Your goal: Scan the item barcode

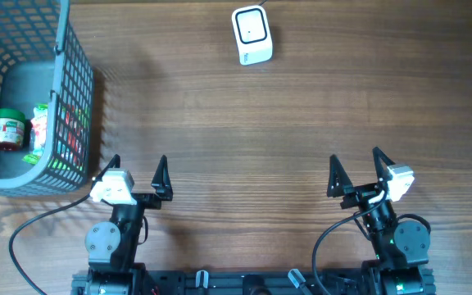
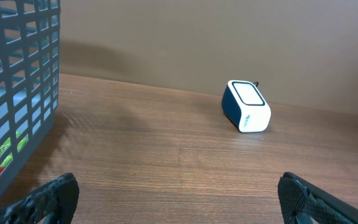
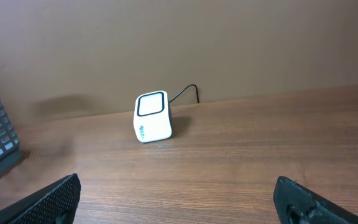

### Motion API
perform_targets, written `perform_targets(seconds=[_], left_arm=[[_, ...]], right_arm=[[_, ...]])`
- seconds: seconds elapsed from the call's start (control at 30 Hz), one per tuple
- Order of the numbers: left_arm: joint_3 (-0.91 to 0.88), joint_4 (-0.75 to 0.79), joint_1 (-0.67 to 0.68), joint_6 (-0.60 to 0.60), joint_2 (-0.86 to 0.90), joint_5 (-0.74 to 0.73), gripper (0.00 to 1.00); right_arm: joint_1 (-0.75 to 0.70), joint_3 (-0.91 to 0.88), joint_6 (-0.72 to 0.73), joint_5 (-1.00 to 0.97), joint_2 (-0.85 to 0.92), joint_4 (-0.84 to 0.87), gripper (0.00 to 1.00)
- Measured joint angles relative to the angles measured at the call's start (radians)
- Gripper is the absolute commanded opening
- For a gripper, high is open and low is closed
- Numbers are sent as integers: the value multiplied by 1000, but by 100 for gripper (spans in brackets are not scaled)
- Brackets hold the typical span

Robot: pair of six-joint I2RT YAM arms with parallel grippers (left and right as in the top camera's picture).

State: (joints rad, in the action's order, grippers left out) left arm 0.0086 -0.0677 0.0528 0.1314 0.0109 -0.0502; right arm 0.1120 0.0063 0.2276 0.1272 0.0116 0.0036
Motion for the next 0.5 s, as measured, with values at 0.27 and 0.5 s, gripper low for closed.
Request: perform_targets(seconds=[0.27,0.5], left_arm=[[0,0,0,0,0,0,100],[0,1,0,0,5,-2,100]], right_arm=[[0,0,0,0,0,0,100],[0,0,0,0,0,0,100]])
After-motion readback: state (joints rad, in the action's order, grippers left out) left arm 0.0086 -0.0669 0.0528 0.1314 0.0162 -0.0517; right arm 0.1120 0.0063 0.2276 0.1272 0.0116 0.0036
